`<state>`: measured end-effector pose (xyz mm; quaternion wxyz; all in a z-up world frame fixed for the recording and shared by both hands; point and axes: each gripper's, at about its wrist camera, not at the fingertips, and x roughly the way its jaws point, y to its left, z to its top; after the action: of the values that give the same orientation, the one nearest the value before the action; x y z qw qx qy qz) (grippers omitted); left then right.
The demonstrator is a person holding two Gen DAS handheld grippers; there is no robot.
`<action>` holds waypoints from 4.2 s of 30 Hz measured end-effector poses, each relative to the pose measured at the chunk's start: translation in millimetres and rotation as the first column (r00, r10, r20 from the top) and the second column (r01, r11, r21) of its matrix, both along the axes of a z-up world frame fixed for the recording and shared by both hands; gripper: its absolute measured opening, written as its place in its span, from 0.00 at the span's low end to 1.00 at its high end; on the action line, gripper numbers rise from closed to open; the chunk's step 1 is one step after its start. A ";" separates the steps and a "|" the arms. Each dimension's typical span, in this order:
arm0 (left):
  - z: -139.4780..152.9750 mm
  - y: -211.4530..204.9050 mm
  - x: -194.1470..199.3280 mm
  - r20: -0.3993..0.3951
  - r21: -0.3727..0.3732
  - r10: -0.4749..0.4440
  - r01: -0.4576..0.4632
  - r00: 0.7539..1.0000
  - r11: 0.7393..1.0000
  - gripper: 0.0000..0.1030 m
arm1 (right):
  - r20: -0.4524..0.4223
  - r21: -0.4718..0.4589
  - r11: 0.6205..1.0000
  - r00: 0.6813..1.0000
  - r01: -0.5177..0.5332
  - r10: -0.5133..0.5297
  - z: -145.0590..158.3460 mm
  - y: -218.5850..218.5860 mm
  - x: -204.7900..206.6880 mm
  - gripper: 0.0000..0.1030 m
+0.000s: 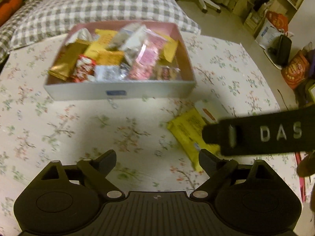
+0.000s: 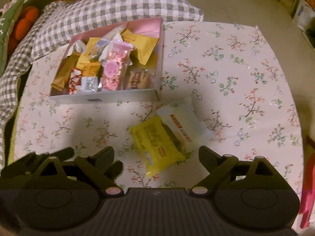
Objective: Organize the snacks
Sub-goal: 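Grasp the yellow biscuit pack with the left tool while the right grasps the white bread packet, then lift the yellow pack with the left tool while the right lifts the white packet, then lower the yellow pack into the box with the left tool while the right drops the white packet in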
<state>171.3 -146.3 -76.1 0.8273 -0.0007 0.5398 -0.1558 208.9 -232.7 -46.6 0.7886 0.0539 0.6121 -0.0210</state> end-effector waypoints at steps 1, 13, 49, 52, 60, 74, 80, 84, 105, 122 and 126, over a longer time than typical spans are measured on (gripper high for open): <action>-3.8 -4.7 -2.2 0.002 0.007 0.002 -0.002 1.000 1.000 0.92 | 0.006 -0.007 1.000 1.000 0.003 -0.003 1.3 -1.8 0.5 0.89; -33.9 -39.4 -3.2 -0.034 -0.119 0.203 -0.205 0.979 0.971 0.92 | -0.009 -0.004 0.993 0.993 0.117 -0.117 -9.5 -37.3 1.1 0.92; -29.4 58.5 31.5 0.097 0.024 0.077 -0.079 0.992 0.997 0.25 | 0.024 -0.048 0.998 0.999 -0.043 0.044 -64.4 -1.9 24.8 0.42; -33.4 64.7 37.2 0.074 0.002 0.081 -0.082 0.994 0.997 0.29 | 0.020 0.006 0.999 0.999 -0.049 0.049 -56.9 10.1 24.2 0.42; -47.5 61.2 44.3 0.040 -0.014 0.070 -0.069 0.997 0.998 0.40 | 0.018 0.052 0.995 0.996 -0.085 0.084 -42.8 31.8 19.1 0.42; -49.7 55.8 43.7 0.091 0.042 -0.018 0.014 0.996 0.999 0.17 | 0.016 0.078 0.995 0.998 -0.064 0.063 -41.7 27.8 19.3 0.42; -46.0 62.2 40.3 0.089 0.024 -0.039 0.037 0.995 0.999 0.16 | 0.032 0.097 0.994 0.998 -0.059 0.056 -34.9 26.4 16.9 0.42; -38.5 62.2 34.1 0.083 0.009 -0.044 0.043 0.996 0.999 0.16 | 0.036 0.113 0.993 0.999 -0.044 0.041 -32.3 23.1 17.0 0.42; 2.1 63.0 13.3 0.134 -0.009 -0.069 0.071 0.989 0.997 0.16 | 0.102 0.184 0.982 0.994 -0.042 0.023 -8.6 22.3 4.0 0.42; 31.3 105.5 53.8 0.214 -0.030 0.048 -0.042 0.976 0.999 0.16 | 0.194 0.224 0.974 0.978 0.037 -0.082 3.4 9.6 17.6 0.42; 32.9 112.6 65.9 0.230 -0.028 0.066 -0.061 0.971 0.998 0.16 | 0.216 0.235 0.969 0.968 0.078 -0.130 5.0 3.9 24.7 0.42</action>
<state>237.2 -33.6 -43.2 0.8889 -0.0086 0.4381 -0.1338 233.6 -228.9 -41.6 0.8408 0.1770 0.5114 0.0132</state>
